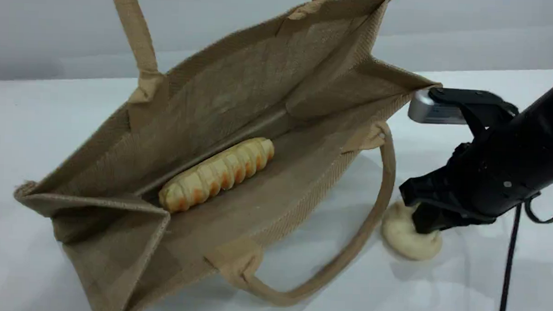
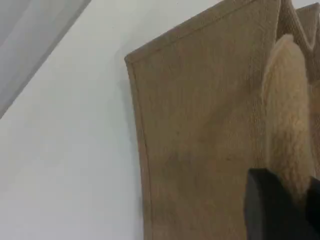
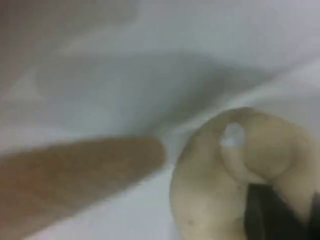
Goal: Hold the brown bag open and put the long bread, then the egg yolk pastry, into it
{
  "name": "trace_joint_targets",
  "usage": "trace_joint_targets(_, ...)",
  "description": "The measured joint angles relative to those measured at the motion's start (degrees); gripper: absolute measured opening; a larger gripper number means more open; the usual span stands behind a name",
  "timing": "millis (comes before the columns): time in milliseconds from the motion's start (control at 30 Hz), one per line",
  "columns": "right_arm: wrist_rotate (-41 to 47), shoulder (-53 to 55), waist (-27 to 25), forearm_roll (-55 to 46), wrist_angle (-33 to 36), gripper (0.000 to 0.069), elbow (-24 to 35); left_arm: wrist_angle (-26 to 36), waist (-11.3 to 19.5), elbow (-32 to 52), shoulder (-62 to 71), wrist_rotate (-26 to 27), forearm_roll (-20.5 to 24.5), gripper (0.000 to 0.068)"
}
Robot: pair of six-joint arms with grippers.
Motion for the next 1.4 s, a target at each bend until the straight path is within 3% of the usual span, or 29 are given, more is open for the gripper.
trace_joint_targets(167,0.1,-5.1,-0.1,0.0,-5.1,0.003,3.9,0.0,0.0,0.0,0.0,0.1,0.0,0.009)
trace_joint_targets(300,0.1,-11.4,-0.1,0.0,-2.7,0.0029,8.7,0.0,0.0,0.0,0.0,0.1,0.0,0.009)
trace_joint_targets(567,2.2,-27.8,-0.1,-0.3,14.5,0.0029,15.2,0.6,0.0,0.0,0.0,0.1,0.0,0.009)
trace_joint_targets(700,0.3,-30.9,0.0,-0.5,25.7,0.0029,14.2,0.8,0.0,0.0,0.0,0.1,0.0,0.009)
trace_joint_targets(800,0.1,-29.8,0.0,-0.4,29.4,0.0029,12.2,0.8,0.0,0.0,0.0,0.1,-0.1,0.009)
trace_joint_targets(1200,2.7,-15.6,0.0,-0.1,33.1,0.003,-0.5,0.6,0.0,0.0,0.0,0.2,-1.4,0.009)
trace_joint_targets(1400,3.0,-8.2,5.1,0.0,33.7,0.004,-6.1,0.3,0.0,0.0,0.0,1.7,-3.3,0.009)
